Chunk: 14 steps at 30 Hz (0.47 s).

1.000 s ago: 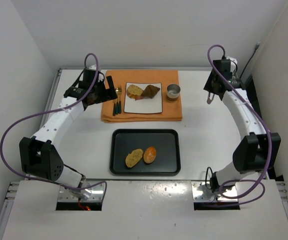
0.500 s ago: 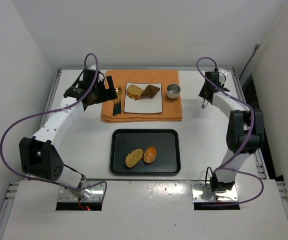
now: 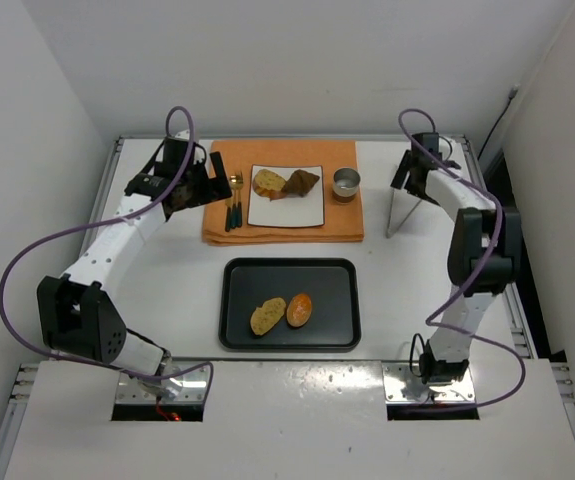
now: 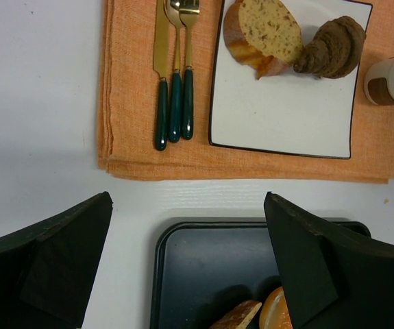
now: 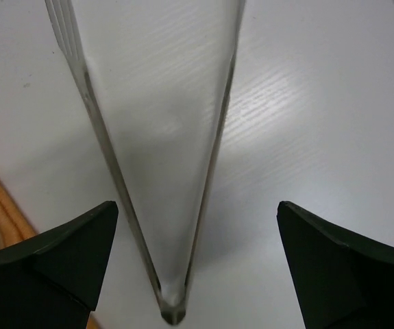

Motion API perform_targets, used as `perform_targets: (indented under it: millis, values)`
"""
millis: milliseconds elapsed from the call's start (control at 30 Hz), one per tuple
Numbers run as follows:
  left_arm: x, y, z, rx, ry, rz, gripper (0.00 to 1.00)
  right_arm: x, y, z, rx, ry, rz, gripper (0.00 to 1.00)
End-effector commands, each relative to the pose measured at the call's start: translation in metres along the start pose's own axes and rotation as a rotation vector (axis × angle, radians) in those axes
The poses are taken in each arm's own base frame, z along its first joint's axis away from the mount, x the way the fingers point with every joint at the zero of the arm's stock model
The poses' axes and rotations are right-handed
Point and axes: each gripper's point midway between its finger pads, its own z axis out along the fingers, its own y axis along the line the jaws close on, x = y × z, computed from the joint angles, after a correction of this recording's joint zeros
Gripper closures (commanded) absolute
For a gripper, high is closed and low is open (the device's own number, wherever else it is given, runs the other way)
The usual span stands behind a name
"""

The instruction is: Place the bread

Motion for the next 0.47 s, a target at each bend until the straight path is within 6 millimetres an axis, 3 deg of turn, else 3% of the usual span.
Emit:
perform_targets:
  millis: [0, 167, 267, 433]
  values:
    - [-0.016, -0.001, -0.014, 0.016, -0.057, -0.013, 0.01, -0.059, -0.003, -0.066, -0.011, -0.113, 0.075, 0.0]
    - [-0.014, 0.0, -0.015, 0.016, -0.058, -0.013, 0.01, -0.027, -0.028, -0.098, 0.021, -0.037, 0.086, 0.0]
    - [-0.013, -0.001, -0.016, 0.026, -0.053, -0.002, 0.01, -0.011, -0.032, -0.109, -0.024, -0.045, 0.106, 0.0]
    - [-0.013, -0.003, -0.016, 0.034, -0.049, -0.001, 0.01, 0.016, -0.032, -0.105, -0.067, -0.025, 0.127, 0.02]
